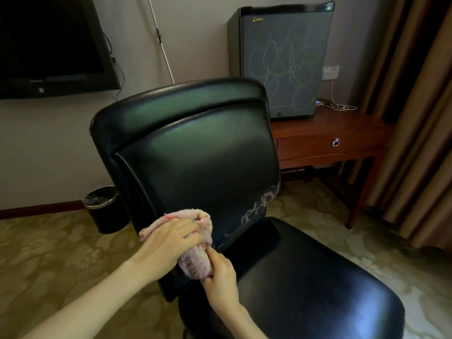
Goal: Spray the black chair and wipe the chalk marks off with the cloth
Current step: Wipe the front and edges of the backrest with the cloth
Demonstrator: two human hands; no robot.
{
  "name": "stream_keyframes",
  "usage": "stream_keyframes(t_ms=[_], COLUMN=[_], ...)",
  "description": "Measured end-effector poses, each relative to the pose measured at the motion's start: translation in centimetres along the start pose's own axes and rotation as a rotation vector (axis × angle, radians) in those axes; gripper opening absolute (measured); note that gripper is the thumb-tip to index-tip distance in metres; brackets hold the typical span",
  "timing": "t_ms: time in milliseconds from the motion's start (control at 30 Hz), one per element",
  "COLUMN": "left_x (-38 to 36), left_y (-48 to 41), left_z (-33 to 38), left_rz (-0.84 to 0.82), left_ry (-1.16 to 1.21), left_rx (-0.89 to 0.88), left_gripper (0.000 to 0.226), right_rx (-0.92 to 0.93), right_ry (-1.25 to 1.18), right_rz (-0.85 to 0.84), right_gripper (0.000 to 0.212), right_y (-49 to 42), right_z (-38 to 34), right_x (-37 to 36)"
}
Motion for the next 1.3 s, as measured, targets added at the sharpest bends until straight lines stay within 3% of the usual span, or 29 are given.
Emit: stream_keyframes(t_ms=[67, 167, 267, 433, 867, 1000, 1133, 1200, 1300], left_x=[-0.1, -0.7, -1.0, -1.9, -5.1, -5.0, -2.3, -1.8, -4.1], left_y=[0.1, 0.0, -0.5, -1.5, -6.4, -7.9, -10.9, -12.3, -13.0], left_z=[0.0, -0.7, -1.5, -3.1, -5.4, -5.2, -5.8, -6.3, -6.7], left_rz=[0.005, -0.068, -0.116, -0.130, -0.008, 0.157, 0.489, 0.565, 0.551], left_ry=[0.024, 0.079, 0.109, 0.148, 0.208, 0.144, 0.111, 0.101, 0.016], left_rx=[0.028, 0.141, 0.166, 0.140, 0.082, 0.080, 0.227, 0.311, 0.344], left_gripper=[0.033, 0.068, 0.076, 0.075, 0.058, 0.047, 0.050, 0.054, 0.049], right_rx=[0.055, 0.166, 0.223, 0.263, 0.335, 0.486, 0.702, 0.751, 0.741], right_ry=[0.085, 0.202, 0.297, 0.366, 0.595, 0.697, 0.763, 0.815, 0.843], right_rz=[-0.049, -0.092, -0.140, -0.211, -0.116, 0.043, 0.265, 0.266, 0.134], right_gripper=[0.044, 0.045, 0.044, 0.046, 0.042, 0.033, 0.033, 0.032, 0.039], right_y=[-0.4, -1.4, -2.7, -4.4, -9.3, -11.6, -16.7, -19.8, -22.1], right_z=[0.4, 0.6, 0.6, 1.2, 4.5, 3.1, -1.3, -2.3, -0.2], right_x=[1.7, 4.1, 5.0, 4.7, 5.9, 9.6, 13.7, 14.4, 13.3])
Point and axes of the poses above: each hand's wrist, its own y-axis away from the middle knuckle, its own x-axis out of the back of the hand, z = x × y, the point moved 3 cm from there along -y, towards the middle knuckle, and after that the axes turned 9 degrees about x, right-handed, at the moved point
